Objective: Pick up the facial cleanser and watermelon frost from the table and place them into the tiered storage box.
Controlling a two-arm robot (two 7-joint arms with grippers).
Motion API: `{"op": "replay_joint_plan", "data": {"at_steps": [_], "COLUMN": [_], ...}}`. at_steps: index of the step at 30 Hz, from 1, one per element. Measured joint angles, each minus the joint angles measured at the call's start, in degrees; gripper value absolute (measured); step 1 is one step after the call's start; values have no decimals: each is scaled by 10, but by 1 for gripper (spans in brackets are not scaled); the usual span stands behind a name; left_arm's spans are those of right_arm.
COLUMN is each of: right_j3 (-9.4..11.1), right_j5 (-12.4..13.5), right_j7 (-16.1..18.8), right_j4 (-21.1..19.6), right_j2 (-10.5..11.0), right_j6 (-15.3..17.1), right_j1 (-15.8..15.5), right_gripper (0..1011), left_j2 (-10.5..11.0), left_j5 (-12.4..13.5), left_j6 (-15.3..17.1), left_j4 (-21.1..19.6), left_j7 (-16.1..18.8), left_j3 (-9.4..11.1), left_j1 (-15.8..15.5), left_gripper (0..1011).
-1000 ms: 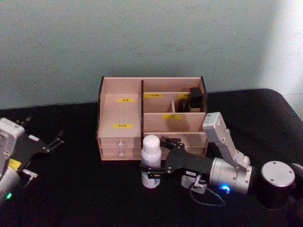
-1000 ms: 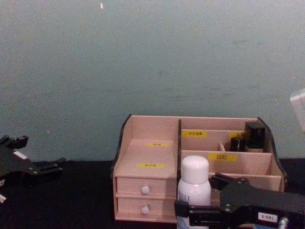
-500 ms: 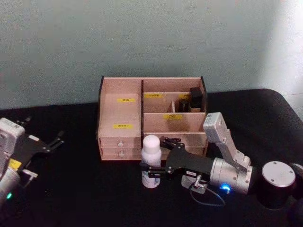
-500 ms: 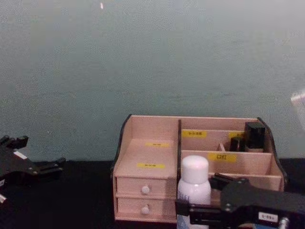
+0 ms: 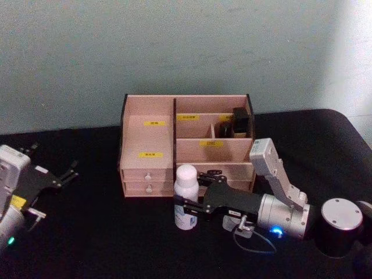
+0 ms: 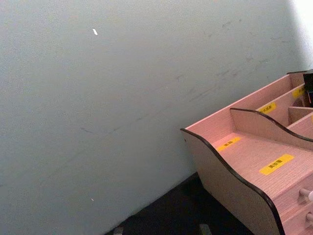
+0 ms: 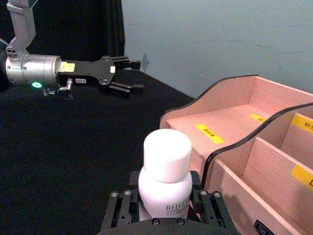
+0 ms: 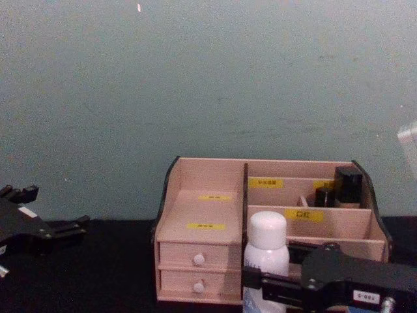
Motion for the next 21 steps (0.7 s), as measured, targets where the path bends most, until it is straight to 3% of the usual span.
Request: {"op": "replay_joint_plan", "data": {"at_steps": [14,21], "right_j3": [0,-4], "right_j5": [0,12], "right_j7": [1,30], "right_j4": [0,-13], "right_j2": [0,12], "right_j6": [-1,-6], "right_j1": [0,1], "right_gripper": [590,590], "left_j2": [0,0], "left_j5": [0,0], "left_j6": [0,0], "left_j4": [0,0], "left_j7": [0,0], "left_j3": [0,0], "left_j1": [0,0], "left_gripper": [1001,1001]}}
